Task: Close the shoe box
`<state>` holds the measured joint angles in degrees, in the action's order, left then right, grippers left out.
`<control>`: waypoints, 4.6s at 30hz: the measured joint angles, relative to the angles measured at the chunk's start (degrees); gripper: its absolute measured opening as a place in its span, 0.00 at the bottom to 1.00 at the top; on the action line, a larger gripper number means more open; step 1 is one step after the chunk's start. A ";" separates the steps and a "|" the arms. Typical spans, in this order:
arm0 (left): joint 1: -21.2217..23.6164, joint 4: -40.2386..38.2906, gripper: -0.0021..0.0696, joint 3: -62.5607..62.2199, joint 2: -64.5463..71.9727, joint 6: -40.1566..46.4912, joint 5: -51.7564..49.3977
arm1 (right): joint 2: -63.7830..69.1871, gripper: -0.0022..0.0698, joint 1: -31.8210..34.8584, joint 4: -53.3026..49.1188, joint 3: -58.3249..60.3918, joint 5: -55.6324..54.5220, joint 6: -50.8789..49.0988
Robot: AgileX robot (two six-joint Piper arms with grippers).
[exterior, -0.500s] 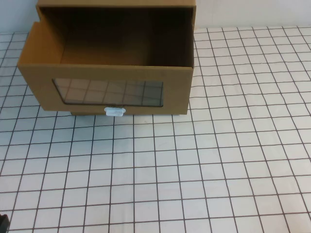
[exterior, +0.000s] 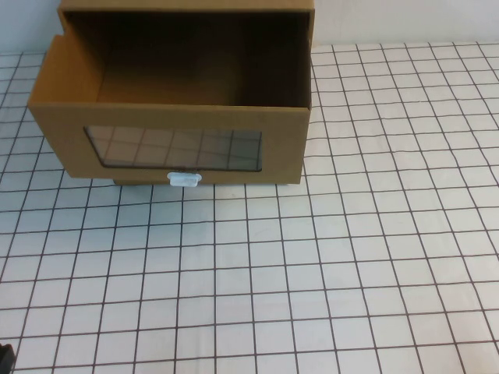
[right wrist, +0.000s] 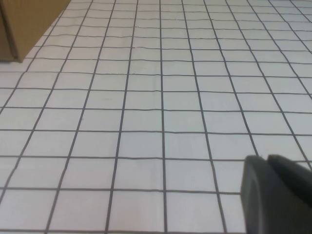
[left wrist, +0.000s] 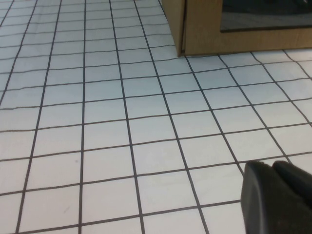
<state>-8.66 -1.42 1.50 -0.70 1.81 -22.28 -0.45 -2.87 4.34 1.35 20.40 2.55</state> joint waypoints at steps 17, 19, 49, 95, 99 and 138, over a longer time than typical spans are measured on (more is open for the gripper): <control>0.00 0.00 0.02 0.00 0.00 -0.52 19.71 | 0.00 0.01 0.00 0.00 0.09 -24.46 0.00; 0.00 0.00 0.02 0.00 0.00 -1.81 25.88 | 0.00 0.01 0.00 0.00 0.09 -33.85 0.00; 0.00 0.00 0.02 -13.66 -0.12 -9.46 64.99 | -0.38 0.01 0.00 -5.04 -12.76 -68.38 -15.43; 0.00 -36.44 0.02 -123.25 108.17 26.15 -38.24 | 61.48 0.01 -29.88 14.49 -62.45 20.43 23.02; 0.00 -36.54 0.02 -128.61 115.77 24.71 -38.87 | 67.61 0.01 -35.32 16.07 -66.64 22.73 27.93; 0.11 -36.51 0.02 -130.28 119.09 25.07 -37.56 | 108.50 0.01 -33.58 16.04 -91.08 -4.39 31.58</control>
<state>-8.55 -37.93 -128.77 118.39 26.87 -59.84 108.05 -36.45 20.38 -89.73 16.01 34.13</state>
